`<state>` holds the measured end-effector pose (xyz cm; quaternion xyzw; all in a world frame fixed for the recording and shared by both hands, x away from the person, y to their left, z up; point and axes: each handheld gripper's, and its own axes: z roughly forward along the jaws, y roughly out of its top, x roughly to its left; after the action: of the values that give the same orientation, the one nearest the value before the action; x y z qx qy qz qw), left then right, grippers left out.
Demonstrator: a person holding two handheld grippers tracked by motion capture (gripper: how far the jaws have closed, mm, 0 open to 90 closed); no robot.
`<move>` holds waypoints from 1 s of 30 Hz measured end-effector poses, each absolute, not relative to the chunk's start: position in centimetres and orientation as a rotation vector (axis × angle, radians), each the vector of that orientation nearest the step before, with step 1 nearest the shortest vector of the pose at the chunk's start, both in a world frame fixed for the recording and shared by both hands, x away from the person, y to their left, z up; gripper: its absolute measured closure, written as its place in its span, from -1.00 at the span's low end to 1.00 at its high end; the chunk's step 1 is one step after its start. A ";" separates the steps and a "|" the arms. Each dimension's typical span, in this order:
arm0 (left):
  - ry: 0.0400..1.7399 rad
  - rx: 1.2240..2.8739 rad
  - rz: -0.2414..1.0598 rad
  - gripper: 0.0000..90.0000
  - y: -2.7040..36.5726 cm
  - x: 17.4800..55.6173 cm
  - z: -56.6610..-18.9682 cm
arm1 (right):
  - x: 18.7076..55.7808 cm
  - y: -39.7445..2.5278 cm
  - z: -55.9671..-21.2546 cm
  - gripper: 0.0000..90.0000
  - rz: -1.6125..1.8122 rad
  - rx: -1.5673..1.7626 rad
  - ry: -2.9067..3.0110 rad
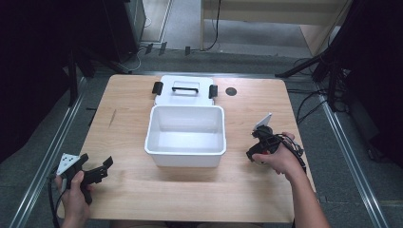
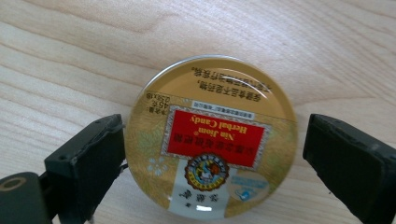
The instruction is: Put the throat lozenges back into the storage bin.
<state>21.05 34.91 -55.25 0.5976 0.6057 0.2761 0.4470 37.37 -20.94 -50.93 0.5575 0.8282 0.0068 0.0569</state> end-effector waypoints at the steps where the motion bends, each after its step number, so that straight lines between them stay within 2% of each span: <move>1: 1.500 1.479 0.683 -1.00 34.9 21.1 -55.2 | 37.4 -20.9 -51.2 -0.86 0.018 1.693 2.512; 6: 1.501 1.478 0.682 -1.00 34.9 21.1 -55.2 | 37.4 -21.0 -51.5 -0.79 0.016 1.723 2.504; 9: 1.501 1.482 0.682 -1.00 34.9 21.1 -55.2 | 37.4 -21.2 -51.1 -0.56 0.050 1.725 2.502; 20: 1.499 1.479 0.688 -1.00 34.9 21.0 -55.2 | 37.1 -21.3 -49.2 -0.55 0.104 1.650 2.557; 30: 1.503 1.483 0.684 -1.00 34.9 21.0 -55.2 | 36.7 -19.8 -46.4 -0.55 0.140 1.553 2.593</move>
<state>21.05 34.90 -55.24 0.5985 0.6064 0.2760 0.4449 36.70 -19.78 -46.38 0.5124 0.8556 0.0463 0.0577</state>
